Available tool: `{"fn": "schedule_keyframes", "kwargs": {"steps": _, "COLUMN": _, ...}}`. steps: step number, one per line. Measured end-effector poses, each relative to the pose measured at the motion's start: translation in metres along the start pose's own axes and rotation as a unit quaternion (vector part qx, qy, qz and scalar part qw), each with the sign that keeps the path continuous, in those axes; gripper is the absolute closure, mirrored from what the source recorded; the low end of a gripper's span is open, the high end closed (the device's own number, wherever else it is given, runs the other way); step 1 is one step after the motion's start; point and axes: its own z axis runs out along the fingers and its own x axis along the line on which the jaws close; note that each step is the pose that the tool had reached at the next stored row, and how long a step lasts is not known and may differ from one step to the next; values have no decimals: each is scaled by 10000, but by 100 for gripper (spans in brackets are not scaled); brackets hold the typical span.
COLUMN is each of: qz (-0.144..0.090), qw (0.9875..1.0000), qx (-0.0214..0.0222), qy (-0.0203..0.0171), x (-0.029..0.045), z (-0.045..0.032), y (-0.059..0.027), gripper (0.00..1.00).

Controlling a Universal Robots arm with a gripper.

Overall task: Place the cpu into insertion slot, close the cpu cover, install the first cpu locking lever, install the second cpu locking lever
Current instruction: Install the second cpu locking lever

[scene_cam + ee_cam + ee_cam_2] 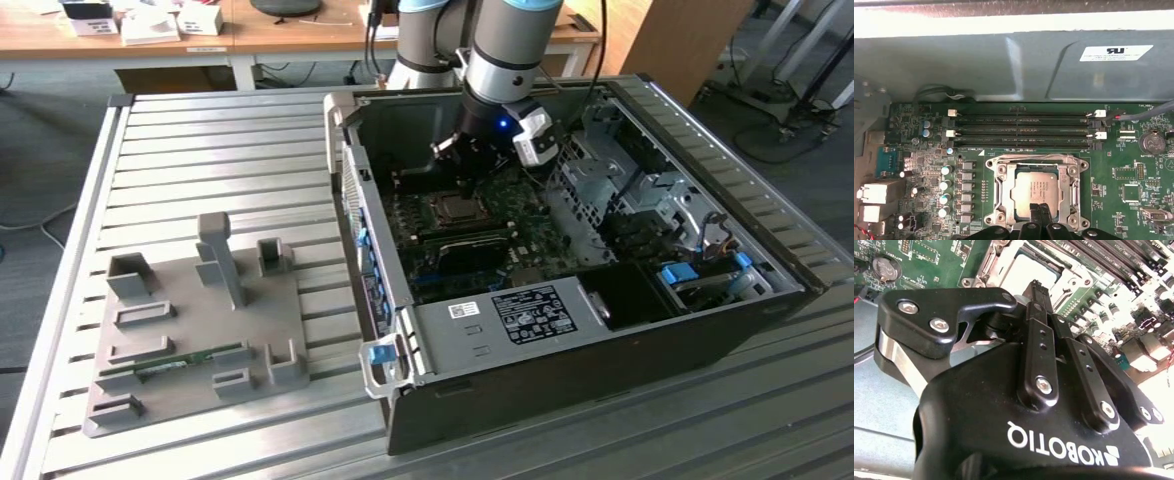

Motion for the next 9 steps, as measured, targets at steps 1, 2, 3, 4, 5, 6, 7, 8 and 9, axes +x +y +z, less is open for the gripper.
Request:
{"fn": "schedule_keyframes", "kwargs": {"steps": 1, "qz": 0, "qw": 10000, "qx": 1, "qy": 0, "x": 0, "z": -8, "y": 1, "gripper": 89}}
{"fn": "schedule_keyframes", "kwargs": {"steps": 2, "qz": 0, "qw": 10000, "qx": 0, "qy": 0, "x": 0, "z": -19, "y": 2, "gripper": 89}}
{"fn": "schedule_keyframes", "kwargs": {"steps": 3, "qz": 0, "qw": 10000, "qx": 0, "qy": 0, "x": 0, "z": -30, "y": 3, "gripper": 89}}
{"fn": "schedule_keyframes", "kwargs": {"steps": 4, "qz": 0, "qw": 10000, "qx": 0, "qy": 0, "x": 0, "z": -39, "y": 4, "gripper": 89}}
{"fn": "schedule_keyframes", "kwargs": {"steps": 5, "qz": 0, "qw": 10000, "qx": -1, "qy": -1, "x": 0, "z": -39, "y": 4, "gripper": 89}}
{"fn": "schedule_keyframes", "kwargs": {"steps": 6, "qz": 0, "qw": 10000, "qx": 0, "qy": 0, "x": 0, "z": -53, "y": 5, "gripper": 89}}
{"fn": "schedule_keyframes", "kwargs": {"steps": 7, "qz": 0, "qw": 10000, "qx": 0, "qy": 0, "x": 0, "z": -66, "y": 6, "gripper": 89}}
{"fn": "schedule_keyframes", "kwargs": {"steps": 8, "qz": 0, "qw": 10000, "qx": 0, "qy": 0, "x": 0, "z": -67, "y": 6, "gripper": 89}}
{"fn": "schedule_keyframes", "kwargs": {"steps": 9, "qz": 0, "qw": 10000, "qx": 0, "qy": 0, "x": 0, "z": -68, "y": 6, "gripper": 89}}
